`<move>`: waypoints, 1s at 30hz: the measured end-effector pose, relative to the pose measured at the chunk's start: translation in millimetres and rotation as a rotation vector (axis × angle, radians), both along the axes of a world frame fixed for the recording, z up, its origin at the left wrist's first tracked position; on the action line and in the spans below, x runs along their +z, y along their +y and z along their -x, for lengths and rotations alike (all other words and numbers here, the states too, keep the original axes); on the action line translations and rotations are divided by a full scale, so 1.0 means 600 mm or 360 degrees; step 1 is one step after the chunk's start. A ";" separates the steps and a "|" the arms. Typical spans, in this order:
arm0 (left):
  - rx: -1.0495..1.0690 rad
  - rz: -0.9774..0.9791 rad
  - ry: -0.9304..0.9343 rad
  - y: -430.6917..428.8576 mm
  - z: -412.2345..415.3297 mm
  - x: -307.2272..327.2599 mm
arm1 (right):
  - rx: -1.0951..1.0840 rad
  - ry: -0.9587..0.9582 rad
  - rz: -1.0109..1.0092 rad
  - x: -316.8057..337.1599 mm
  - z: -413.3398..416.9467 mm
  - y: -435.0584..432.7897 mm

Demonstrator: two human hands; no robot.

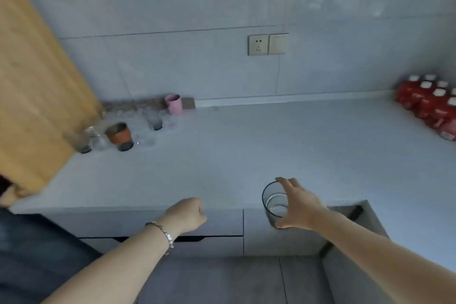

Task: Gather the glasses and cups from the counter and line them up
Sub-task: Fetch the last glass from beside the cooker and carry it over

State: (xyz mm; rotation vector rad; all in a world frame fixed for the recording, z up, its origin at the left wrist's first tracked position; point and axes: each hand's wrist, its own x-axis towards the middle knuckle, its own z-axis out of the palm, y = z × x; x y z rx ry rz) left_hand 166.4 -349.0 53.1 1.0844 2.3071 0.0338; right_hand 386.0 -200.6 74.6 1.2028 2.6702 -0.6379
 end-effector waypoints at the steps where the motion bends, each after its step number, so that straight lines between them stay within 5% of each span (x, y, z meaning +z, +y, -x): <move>1: 0.0034 -0.0008 0.0002 -0.013 0.034 0.005 | 0.0032 0.0001 -0.0003 0.002 0.040 0.000; 16: 0.0415 0.0084 -0.0065 -0.034 0.475 -0.028 | 0.0246 0.0154 0.0101 -0.072 0.578 0.066; 30: 0.0295 0.0130 -0.0195 0.051 0.738 -0.047 | -0.0176 0.0219 0.0268 -0.136 0.898 0.138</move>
